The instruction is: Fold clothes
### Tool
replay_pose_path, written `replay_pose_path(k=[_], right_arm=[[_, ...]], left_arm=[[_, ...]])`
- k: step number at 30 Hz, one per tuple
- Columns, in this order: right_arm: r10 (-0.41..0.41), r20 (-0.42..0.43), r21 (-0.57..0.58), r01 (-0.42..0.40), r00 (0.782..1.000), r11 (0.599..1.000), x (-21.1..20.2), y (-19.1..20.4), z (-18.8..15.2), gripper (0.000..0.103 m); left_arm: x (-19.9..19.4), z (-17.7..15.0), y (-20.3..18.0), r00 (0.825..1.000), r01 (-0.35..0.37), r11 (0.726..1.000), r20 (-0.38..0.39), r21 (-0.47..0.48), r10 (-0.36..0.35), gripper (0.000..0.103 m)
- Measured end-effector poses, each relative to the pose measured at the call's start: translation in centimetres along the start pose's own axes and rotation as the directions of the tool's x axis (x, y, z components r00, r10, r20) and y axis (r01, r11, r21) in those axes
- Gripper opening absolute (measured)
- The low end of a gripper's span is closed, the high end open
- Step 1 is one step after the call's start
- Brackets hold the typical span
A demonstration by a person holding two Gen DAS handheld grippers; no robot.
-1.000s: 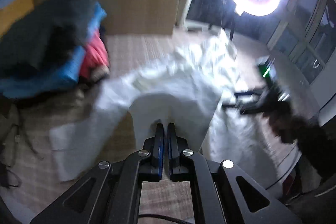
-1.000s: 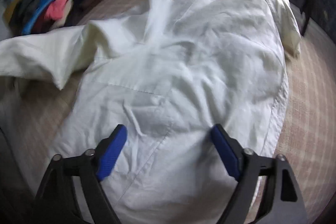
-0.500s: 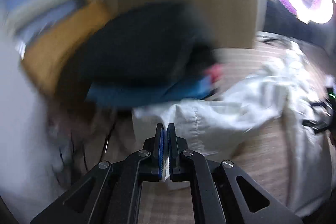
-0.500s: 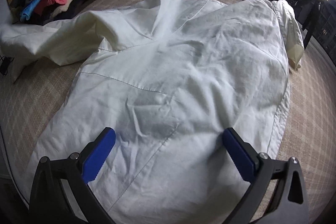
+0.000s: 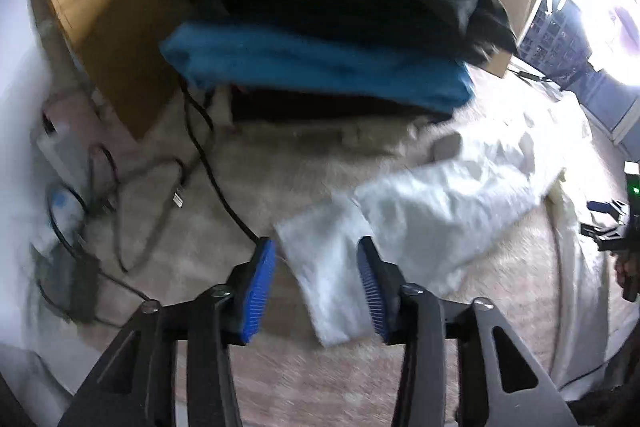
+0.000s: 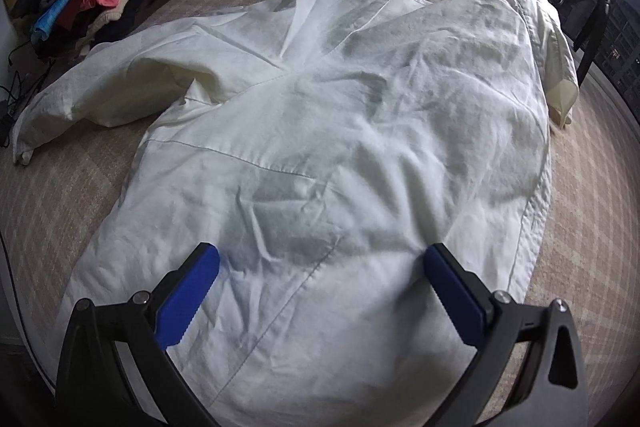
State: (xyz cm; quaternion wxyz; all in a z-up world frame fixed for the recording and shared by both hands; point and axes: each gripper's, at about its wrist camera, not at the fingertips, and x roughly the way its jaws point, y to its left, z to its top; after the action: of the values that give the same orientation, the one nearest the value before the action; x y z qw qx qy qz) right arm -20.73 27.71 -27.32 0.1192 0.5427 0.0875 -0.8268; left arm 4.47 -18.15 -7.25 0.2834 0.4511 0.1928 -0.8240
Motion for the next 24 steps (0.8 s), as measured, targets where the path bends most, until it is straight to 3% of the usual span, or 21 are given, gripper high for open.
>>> replay_pose_path(k=[3, 5, 7, 9, 11, 13, 16, 20, 24], right_arm=[[-0.004, 0.005, 0.011, 0.004, 1.0, 1.0, 0.1, -0.1, 0.1, 0.103], [-0.007, 0.006, 0.017, 0.007, 1.0, 1.0, 0.1, -0.2, 0.1, 0.103], [-0.009, 0.008, 0.023, 0.009, 1.0, 1.0, 0.2, -0.2, 0.1, 0.103], [-0.011, 0.01, 0.028, 0.011, 1.0, 1.0, 0.3, -0.3, 0.2, 0.103], [-0.012, 0.013, 0.034, 0.012, 1.0, 0.999, 0.3, -0.5, 0.3, 0.103], [-0.013, 0.015, 0.035, 0.012, 1.0, 0.999, 0.4, -0.7, 0.0, 0.103], [-0.015, 0.01, 0.039, 0.014, 1.0, 0.999, 0.5, -0.8, 0.0, 0.103], [-0.014, -0.018, 0.038, 0.015, 1.0, 0.999, -0.4, 1.2, -1.1, 0.103], [-0.012, -0.054, 0.036, 0.014, 0.998, 0.999, 0.0, 1.5, -0.3, 0.103]], left_arm=[[2.4, 1.2, -1.0, 0.999, -0.016, 0.99, -0.041, 0.143, 0.022, 0.045], [3.6, 1.0, -1.4, 0.995, 0.028, 0.973, -0.095, 0.23, -0.007, 0.045], [5.6, 1.2, -2.0, 0.989, 0.04, 0.959, -0.147, 0.281, 0.002, 0.045], [6.7, 1.5, -2.3, 0.989, 0.048, 0.951, -0.15, 0.305, -0.001, 0.046], [7.1, 1.7, -2.5, 0.988, 0.08, 0.947, -0.154, 0.312, -0.033, 0.041], [7.4, 1.8, -2.8, 0.986, 0.108, 0.941, -0.154, 0.322, -0.061, 0.016], [7.5, 1.6, -3.6, 0.987, 0.123, 0.93, -0.141, 0.345, -0.078, 0.011], [5.7, 2.7, -2.9, 0.977, 0.199, 0.943, -0.126, 0.265, -0.171, 0.004], [0.2, 4.1, -1.4, 0.991, 0.126, 0.964, 0.004, 0.234, -0.131, 0.004]])
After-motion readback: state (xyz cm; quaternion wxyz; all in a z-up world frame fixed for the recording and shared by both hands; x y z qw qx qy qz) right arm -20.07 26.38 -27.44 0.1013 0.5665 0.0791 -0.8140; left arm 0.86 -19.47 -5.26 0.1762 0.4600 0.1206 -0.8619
